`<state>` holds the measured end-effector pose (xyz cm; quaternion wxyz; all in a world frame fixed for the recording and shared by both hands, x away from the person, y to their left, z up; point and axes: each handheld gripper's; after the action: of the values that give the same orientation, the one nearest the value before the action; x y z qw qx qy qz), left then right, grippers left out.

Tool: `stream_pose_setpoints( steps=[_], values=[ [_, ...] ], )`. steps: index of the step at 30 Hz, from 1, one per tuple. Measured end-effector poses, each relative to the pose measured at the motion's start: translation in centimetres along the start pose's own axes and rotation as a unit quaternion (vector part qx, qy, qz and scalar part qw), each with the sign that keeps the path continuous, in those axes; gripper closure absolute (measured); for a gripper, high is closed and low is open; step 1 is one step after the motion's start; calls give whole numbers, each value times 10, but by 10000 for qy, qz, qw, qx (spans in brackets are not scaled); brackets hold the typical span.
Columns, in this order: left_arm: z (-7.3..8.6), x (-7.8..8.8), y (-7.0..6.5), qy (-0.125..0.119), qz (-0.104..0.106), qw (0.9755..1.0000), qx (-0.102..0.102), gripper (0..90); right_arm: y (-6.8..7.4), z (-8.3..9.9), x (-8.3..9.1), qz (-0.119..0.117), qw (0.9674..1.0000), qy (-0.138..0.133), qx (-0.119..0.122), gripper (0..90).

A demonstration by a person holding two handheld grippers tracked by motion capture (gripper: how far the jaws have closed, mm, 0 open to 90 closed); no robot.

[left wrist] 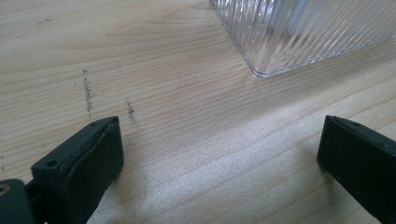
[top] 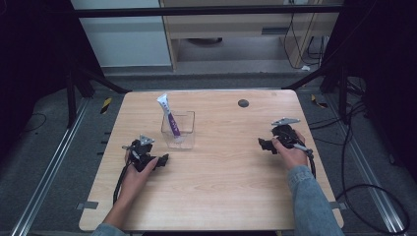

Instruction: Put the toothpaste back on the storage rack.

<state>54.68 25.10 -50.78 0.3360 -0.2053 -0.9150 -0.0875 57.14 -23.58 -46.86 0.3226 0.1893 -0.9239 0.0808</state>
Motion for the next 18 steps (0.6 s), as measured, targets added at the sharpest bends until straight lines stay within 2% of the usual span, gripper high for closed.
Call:
stream_pose_setpoints(
  steps=[4,8,18],
  values=[
    [0,0,0,0,0,10000,0,0,-8,11,-7,113,9999,-10,-107,138],
    [0,0,0,-1,-1,10000,4,0,-18,18,-13,215,9992,-43,-336,147],
    [0,0,0,-1,-2,10000,4,0,-30,24,-22,478,9971,-3,-585,147]
  ],
)
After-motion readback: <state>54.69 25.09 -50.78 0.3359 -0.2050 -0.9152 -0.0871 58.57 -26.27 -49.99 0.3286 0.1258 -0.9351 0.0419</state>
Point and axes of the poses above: each handheld gripper's, and its own axes: x roughly backward along the jaws, z roughly out of its underside, y roughly to its left, and after that the axes turned 4 degrees about -y, right-handed
